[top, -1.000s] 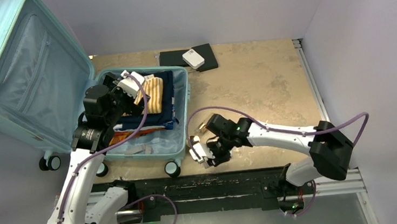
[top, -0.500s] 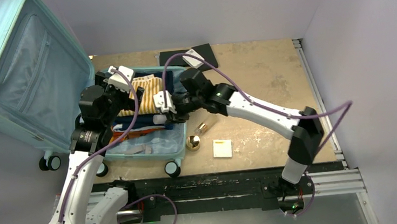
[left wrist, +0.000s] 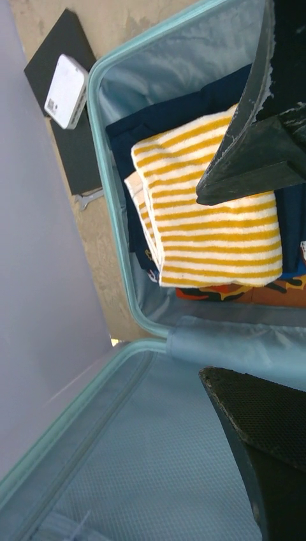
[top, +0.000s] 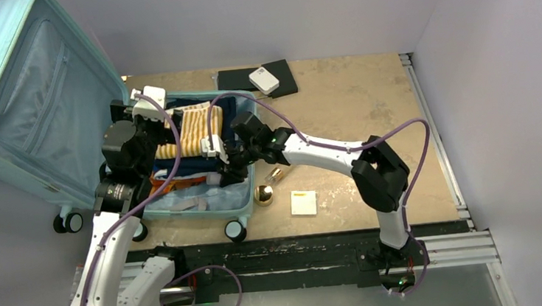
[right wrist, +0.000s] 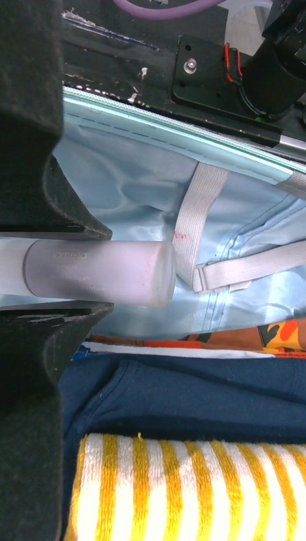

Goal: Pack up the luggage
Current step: Place the makeup in the luggage.

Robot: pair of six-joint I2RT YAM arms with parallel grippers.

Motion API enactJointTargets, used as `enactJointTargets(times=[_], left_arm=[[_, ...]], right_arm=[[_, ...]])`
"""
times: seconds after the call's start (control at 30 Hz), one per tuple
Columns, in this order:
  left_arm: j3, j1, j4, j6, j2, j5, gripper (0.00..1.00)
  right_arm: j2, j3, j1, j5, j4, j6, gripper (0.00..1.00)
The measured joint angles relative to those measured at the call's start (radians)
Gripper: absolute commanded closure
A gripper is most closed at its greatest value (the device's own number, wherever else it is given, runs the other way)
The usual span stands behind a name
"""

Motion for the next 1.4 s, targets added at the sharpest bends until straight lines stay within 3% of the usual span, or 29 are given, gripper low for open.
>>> enactJointTargets(times=[0.13, 0.23, 0.27, 0.3, 0.67, 1.1, 1.2, 1.4], left_arm=[[0.0, 0.0, 0.029, 0.019, -0.008, -0.072, 0.01], [0.003, 0.0, 0.04, 0.038, -0.028, -0.114, 0.01], [0.008, 0.0, 0.043, 0.046, -0.035, -0.129, 0.01], [0.014, 0.0, 0.046, 0.053, -0.039, -0.142, 0.01], [0.087, 0.001, 0.062, 0.125, -0.028, -0.251, 0.01], [0.134, 0.001, -0.042, 0.19, 0.006, -0.266, 0.01], [0.111, 0.001, -0.059, 0.196, 0.02, -0.264, 0.01], [0.017, 0.001, -0.062, 0.19, -0.063, -0.264, 0.01]], right_arm=[[0.016, -0.029, 0.001, -0.018, 0.035, 0.027, 0.62], [0.016, -0.049, 0.004, -0.017, 0.035, 0.035, 0.32], [0.016, -0.05, 0.005, -0.016, 0.037, 0.04, 0.1], [0.016, -0.05, 0.005, -0.016, 0.039, 0.04, 0.02], [-0.061, -0.045, 0.006, -0.002, -0.043, -0.008, 0.01], [-0.591, -0.112, -0.008, 0.388, 0.045, -0.053, 0.01], [-0.615, -0.164, -0.069, 0.402, 0.039, -0.088, 0.01], [-0.581, -0.229, -0.313, 0.343, -0.062, -0.136, 0.01]])
